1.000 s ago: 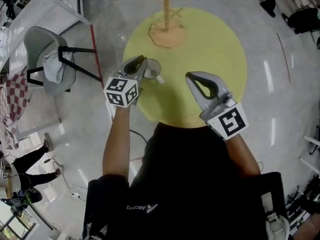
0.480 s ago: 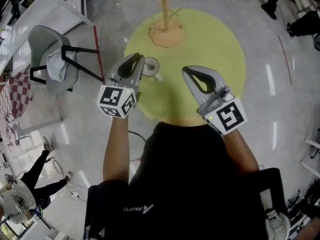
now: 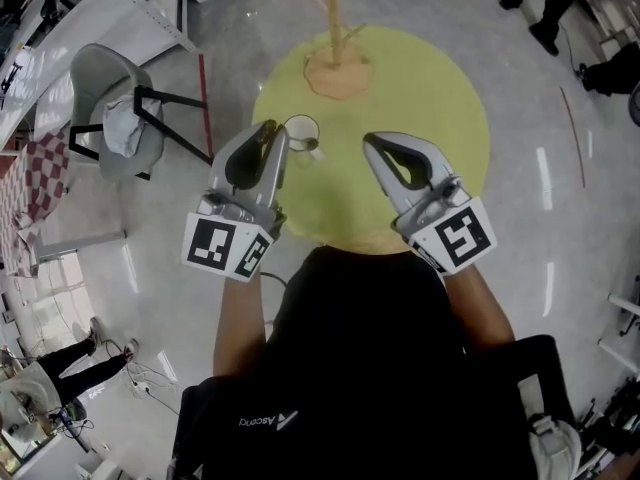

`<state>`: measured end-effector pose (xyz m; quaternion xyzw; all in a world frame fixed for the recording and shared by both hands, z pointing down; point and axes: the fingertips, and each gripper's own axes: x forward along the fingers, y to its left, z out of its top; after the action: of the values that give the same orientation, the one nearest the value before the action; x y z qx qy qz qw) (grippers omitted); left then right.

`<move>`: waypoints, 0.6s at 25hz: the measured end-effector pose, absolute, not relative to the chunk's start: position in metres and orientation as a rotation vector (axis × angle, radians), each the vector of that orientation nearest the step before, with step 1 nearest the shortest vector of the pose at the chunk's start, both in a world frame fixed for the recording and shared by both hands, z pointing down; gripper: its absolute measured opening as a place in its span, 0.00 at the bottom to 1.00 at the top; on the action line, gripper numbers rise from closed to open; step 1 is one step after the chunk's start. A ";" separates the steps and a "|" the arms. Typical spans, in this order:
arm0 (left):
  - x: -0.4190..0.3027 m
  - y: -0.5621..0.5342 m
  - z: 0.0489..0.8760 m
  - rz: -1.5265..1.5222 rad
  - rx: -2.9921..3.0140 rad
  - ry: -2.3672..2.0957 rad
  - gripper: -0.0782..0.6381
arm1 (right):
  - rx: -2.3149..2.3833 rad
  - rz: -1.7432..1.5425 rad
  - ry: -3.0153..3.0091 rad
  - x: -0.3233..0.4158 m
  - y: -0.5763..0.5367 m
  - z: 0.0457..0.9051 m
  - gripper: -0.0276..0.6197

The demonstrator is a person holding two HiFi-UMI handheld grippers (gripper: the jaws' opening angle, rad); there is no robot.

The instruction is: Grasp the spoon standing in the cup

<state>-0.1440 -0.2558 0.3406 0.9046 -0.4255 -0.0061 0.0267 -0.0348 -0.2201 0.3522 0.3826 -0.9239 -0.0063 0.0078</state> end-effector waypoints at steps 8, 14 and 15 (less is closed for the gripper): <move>-0.145 -0.230 0.325 -0.064 2.795 -1.345 0.19 | 1.188 -0.017 -2.910 -0.038 -0.205 0.344 0.05; -0.147 -0.228 0.319 -0.089 2.793 -1.364 0.19 | 1.177 -0.026 -2.918 -0.041 -0.203 0.339 0.05; -0.148 -0.228 0.318 -0.092 2.792 -1.367 0.19 | 1.176 -0.028 -2.918 -0.041 -0.203 0.339 0.05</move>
<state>-0.1477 -0.2284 0.3181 0.8977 -0.4393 -0.0294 0.0158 -0.0412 -0.2030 0.3386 0.3737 -0.9275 -0.0090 -0.0022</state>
